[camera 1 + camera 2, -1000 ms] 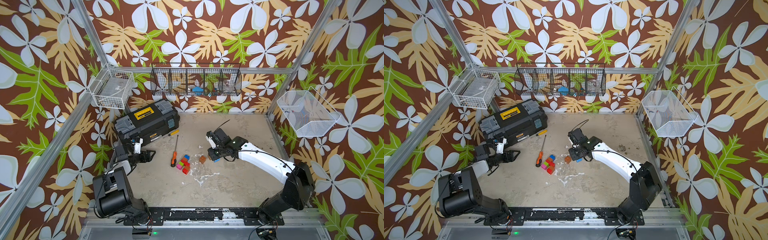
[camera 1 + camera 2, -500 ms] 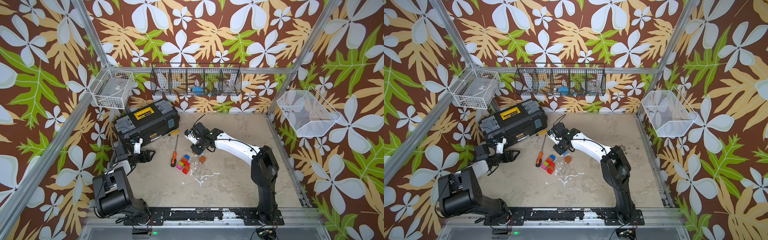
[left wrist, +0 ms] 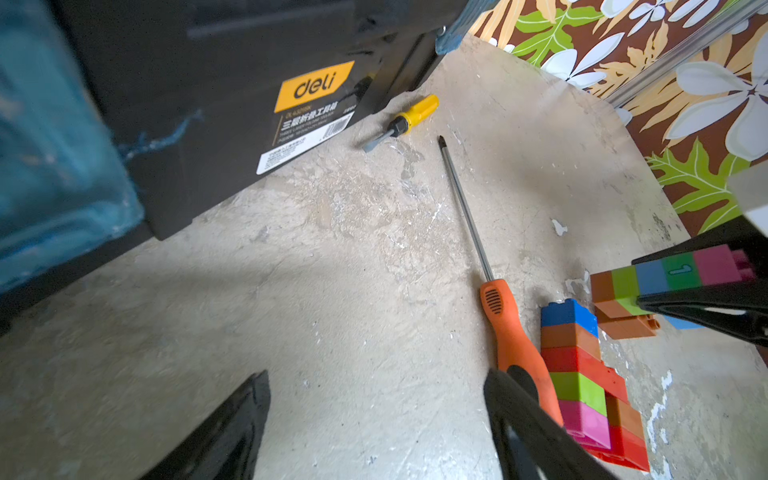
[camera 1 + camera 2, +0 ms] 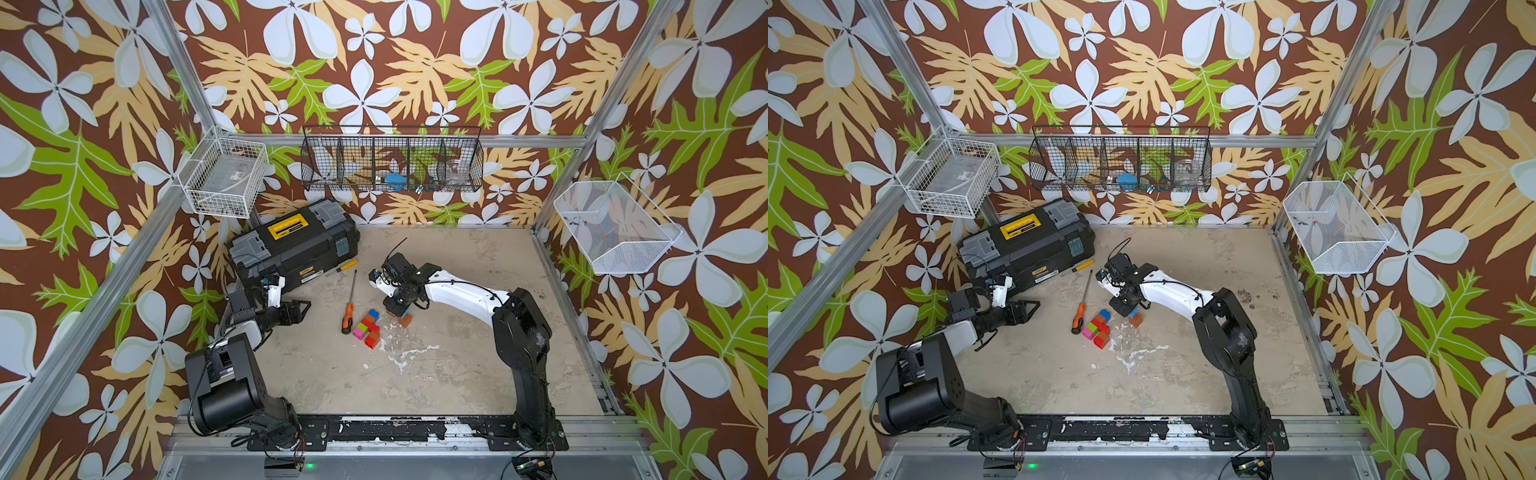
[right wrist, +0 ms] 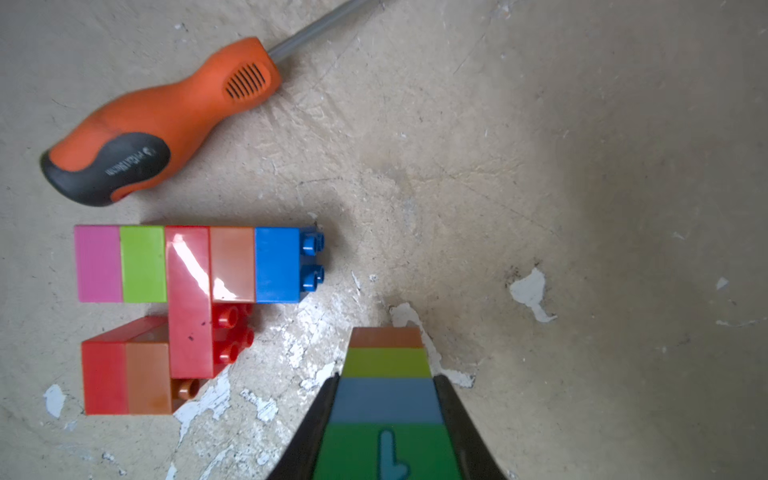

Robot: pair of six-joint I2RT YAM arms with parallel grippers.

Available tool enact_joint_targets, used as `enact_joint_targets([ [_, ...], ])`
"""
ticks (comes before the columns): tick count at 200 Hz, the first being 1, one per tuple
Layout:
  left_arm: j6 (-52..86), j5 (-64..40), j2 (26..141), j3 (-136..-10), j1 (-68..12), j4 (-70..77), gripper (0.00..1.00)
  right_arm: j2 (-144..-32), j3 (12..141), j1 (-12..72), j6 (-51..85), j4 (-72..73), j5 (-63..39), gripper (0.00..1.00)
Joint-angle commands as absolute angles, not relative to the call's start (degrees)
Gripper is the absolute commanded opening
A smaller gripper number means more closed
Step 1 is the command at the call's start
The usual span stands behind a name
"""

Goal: Assemble the letter h with lego
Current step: Assemble the lego brick with the lego brick.

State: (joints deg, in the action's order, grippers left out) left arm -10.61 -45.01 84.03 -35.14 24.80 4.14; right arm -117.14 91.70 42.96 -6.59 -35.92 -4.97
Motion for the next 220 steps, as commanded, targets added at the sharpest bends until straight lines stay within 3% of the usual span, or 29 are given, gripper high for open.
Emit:
enact_joint_targets([
  [1, -10.63, -45.53, 84.12, -35.52, 24.99, 3.68, 0.85, -116.04, 90.4, 42.97, -5.98, -32.59, -6.11, 0.0],
  [220, -10.72, -45.88, 84.75, -35.77, 24.97, 3.6, 0.85, -114.78, 85.19, 43.06, -7.35, -26.87, -3.86, 0.15],
])
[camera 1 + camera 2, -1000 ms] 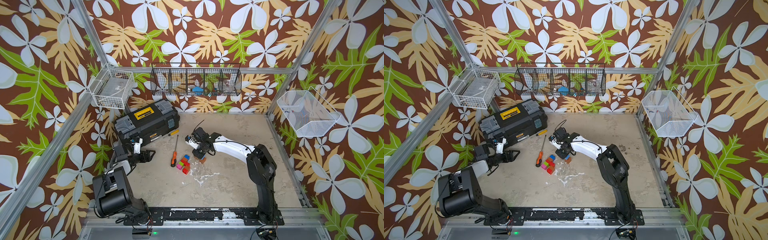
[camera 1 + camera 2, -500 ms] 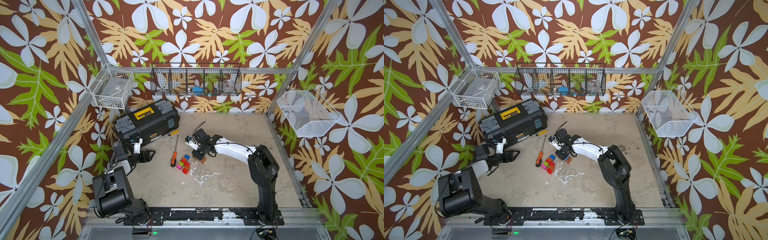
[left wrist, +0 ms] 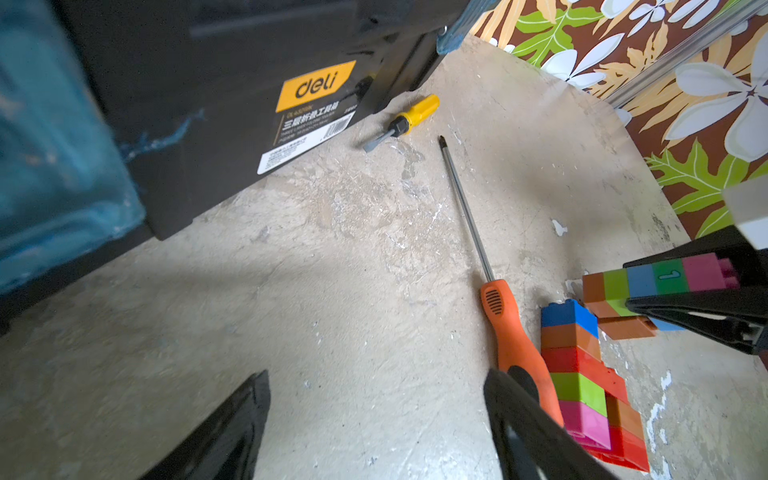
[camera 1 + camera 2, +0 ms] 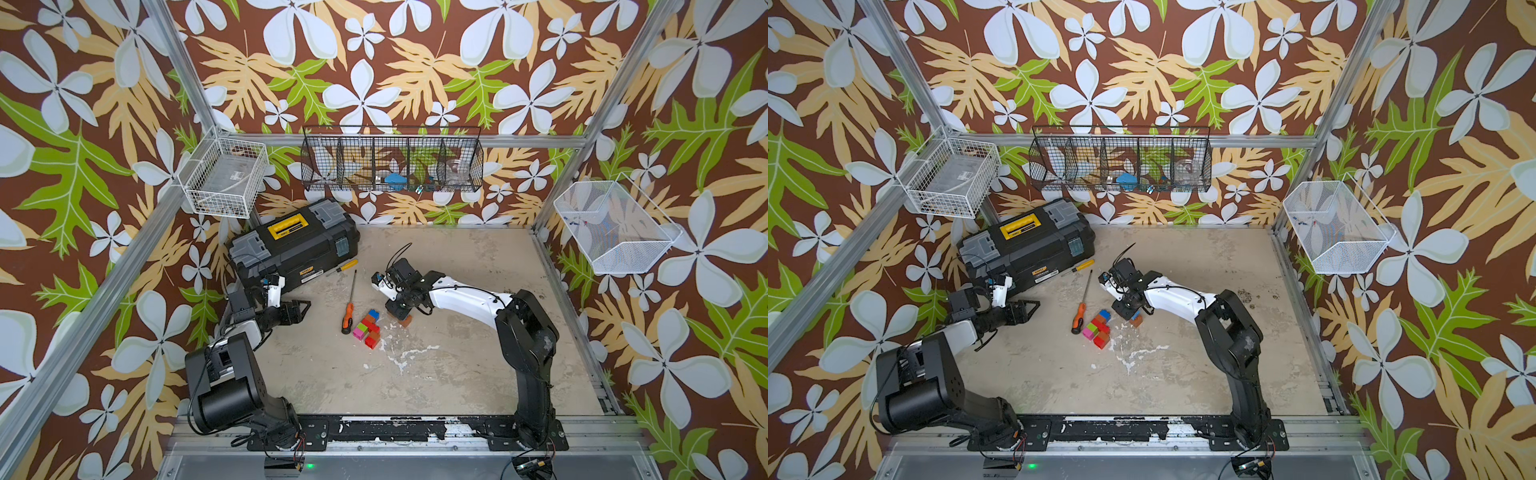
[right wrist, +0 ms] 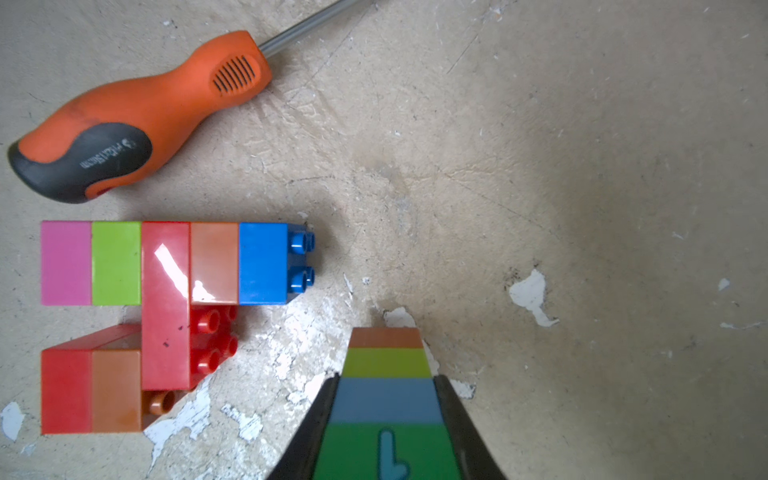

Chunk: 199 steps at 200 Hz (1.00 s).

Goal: Assemble the letter h with lego
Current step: Assemble the lego brick with the lego brick.

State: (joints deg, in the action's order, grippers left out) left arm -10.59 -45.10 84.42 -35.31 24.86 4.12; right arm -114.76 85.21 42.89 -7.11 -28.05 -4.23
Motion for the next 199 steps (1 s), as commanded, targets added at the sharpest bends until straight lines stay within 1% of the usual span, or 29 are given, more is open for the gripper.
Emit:
enact_joint_targets([
  [1, -10.72, -45.92, 84.78, -35.77, 25.01, 3.6, 0.85, -114.78, 85.22, 43.06, -7.32, -26.84, -3.82, 0.15],
  [81, -11.69, -47.32, 84.27, -35.54, 24.98, 3.17, 0.84, -113.44, 83.76, 43.03, -6.06, -25.58, -4.11, 0.43],
  [109, -12.21, -47.85, 83.59, -35.46, 25.02, 2.94, 0.84, -112.79, 83.26, 43.02, -5.75, -25.16, -3.99, 0.51],
  [145, -13.1, -48.13, 80.64, -35.3, 25.05, 2.9, 0.84, -110.82, 82.89, 42.99, -4.41, -24.6, -5.26, 0.55],
  [165, -11.82, -49.48, 77.99, -36.08, 24.56, 2.58, 0.83, -107.66, 82.2, 43.06, -2.28, -25.03, -5.6, 0.57],
  [185, -12.73, -46.52, 75.25, -40.47, 20.18, -2.63, 0.83, -102.44, 78.73, 43.0, 1.95, -23.93, -5.2, 0.58],
  [199, -11.6, -45.0, 73.31, -43.91, 16.02, -6.04, 0.82, -98.44, 76.18, 42.98, 8.71, -23.54, -2.56, 0.58],
])
